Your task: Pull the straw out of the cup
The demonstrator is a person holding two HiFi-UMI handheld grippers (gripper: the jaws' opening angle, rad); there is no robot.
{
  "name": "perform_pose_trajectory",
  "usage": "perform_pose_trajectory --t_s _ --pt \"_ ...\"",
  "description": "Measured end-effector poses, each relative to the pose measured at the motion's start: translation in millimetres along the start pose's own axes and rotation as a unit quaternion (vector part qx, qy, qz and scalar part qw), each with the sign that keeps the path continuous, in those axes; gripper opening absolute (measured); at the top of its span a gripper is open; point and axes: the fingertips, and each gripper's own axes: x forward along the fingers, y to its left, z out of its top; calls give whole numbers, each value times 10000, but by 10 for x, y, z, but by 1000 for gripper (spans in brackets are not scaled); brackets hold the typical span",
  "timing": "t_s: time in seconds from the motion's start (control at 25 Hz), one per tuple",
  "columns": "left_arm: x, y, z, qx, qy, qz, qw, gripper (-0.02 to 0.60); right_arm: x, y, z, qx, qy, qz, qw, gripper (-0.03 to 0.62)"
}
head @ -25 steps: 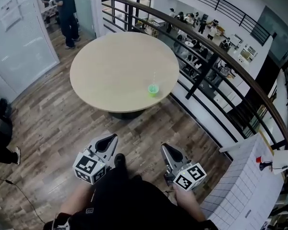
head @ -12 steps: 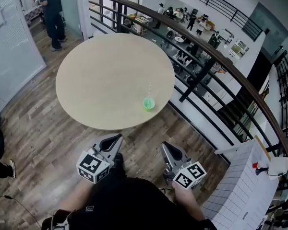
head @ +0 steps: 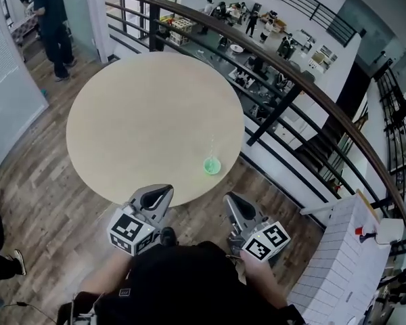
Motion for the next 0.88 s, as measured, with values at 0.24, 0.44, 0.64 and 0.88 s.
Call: perform_pose_trajectory --t_s 0.24,0.44,0.64,0.88 --pt "226 214 4 -18 39 -127 9999 8 150 -248 -8 34 75 -215 9997 25" --pt "461 297 -19 -102 115 -100 9998 8 268 -501 18 143 63 -166 9997 25" --pt "827 352 -41 -190 209 105 9995 8 367 -854 51 247 148 82 9996 26" --pt "1296 441 91 -405 165 412 9982 8 557 -1389 201 277 367 376 9982 26"
